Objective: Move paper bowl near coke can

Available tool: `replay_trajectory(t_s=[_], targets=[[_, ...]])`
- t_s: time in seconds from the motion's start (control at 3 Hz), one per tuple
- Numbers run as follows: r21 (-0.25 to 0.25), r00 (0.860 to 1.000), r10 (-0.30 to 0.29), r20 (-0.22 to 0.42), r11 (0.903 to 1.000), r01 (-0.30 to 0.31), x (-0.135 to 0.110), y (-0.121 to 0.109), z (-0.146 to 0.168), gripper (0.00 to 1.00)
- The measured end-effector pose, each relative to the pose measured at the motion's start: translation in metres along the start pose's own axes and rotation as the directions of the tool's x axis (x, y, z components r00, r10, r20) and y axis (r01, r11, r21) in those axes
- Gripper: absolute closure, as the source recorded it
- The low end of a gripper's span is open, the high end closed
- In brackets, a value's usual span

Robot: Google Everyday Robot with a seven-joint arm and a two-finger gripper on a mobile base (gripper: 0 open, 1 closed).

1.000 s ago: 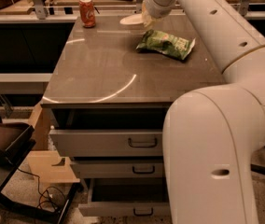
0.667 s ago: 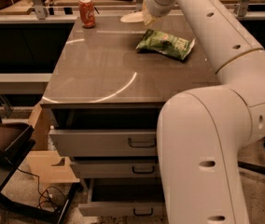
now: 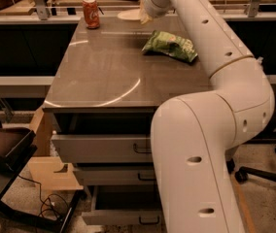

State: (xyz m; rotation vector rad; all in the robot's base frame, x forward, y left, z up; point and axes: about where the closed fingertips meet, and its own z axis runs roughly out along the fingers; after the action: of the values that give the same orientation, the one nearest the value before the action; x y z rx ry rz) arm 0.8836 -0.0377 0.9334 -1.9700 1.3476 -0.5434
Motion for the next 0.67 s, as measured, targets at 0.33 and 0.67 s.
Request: replay_trajectory(t_s=[0.33,0.67], targets=[[0.056,0.997,0.071,0.007,0.9959,-0.071,-0.001,-0.013,0.011,1.0],[0.084,0.992,0.124,0.017,0.9886,-0.125,-0.003,-0.018,0.022,1.0]])
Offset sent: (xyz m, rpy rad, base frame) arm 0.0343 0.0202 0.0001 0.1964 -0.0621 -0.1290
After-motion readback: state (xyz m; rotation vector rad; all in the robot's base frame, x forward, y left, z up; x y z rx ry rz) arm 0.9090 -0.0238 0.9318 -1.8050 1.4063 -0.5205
